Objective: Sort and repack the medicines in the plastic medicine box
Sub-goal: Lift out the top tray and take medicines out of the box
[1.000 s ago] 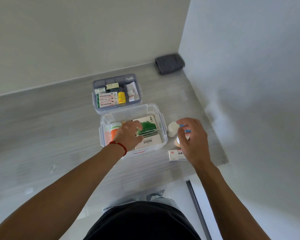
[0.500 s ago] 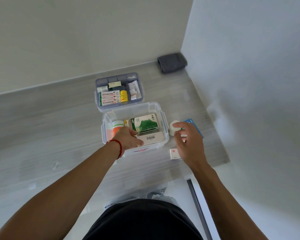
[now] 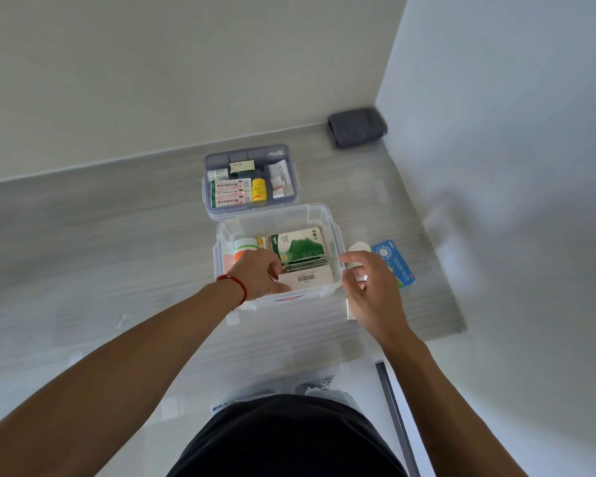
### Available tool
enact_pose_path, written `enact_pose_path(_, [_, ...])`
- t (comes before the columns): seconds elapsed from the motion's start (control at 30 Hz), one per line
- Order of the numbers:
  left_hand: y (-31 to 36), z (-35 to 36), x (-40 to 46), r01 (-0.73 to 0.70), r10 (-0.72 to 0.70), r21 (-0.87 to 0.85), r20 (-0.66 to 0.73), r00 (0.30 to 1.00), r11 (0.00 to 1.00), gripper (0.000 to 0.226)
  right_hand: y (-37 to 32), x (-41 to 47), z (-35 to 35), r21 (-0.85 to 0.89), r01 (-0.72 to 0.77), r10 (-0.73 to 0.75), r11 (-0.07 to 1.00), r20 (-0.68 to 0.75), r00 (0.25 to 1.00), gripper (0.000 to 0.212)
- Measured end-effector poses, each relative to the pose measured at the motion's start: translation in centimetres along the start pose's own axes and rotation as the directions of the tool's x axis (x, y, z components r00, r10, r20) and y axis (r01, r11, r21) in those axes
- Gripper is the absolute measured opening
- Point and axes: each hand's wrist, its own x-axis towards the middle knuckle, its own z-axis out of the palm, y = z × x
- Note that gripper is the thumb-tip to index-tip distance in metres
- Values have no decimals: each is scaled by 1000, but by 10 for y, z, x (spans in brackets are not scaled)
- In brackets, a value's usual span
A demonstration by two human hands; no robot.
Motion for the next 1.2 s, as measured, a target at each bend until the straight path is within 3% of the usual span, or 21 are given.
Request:
enact_pose_path(0.33, [-1,-6,-2,-84,79,133,39,996,988,33,-3,-1,-4,-31,-3,3,1000,28,1000,19])
enact_pose_path(0.63, [-6,-10,3,-107,102,114,52,993,988,22,-3,0,-3,-38,-13,15,999,35,999,20])
enact_pose_path(0.73, [-10,-17,7,-80,79,24,38,996,997,15,-3,0,-4,-30,-14,15,999,40,999,20])
enact_pose_path(0.9, [-6,-27,10,-88,68,115,172,983,989,17,-5,6,-3,-30,-35,36,999,41,998,21])
enact_pose_path(0.93, [-6,-24,9,-82,54,142,189,981,987,27,-5,7,-3,-30,-36,38,999,38,999,21])
enact_pose_path(1.03, [-2,-15,9,-20,-6,155,165,986,988,42,-4,6,-4,-19,-44,44,999,32,999,21])
enact_pose_path(1.2, [2,-9,9,-49,-1,232,211,978,972,39,-2,7,-3,-35,-42,43,999,34,998,19])
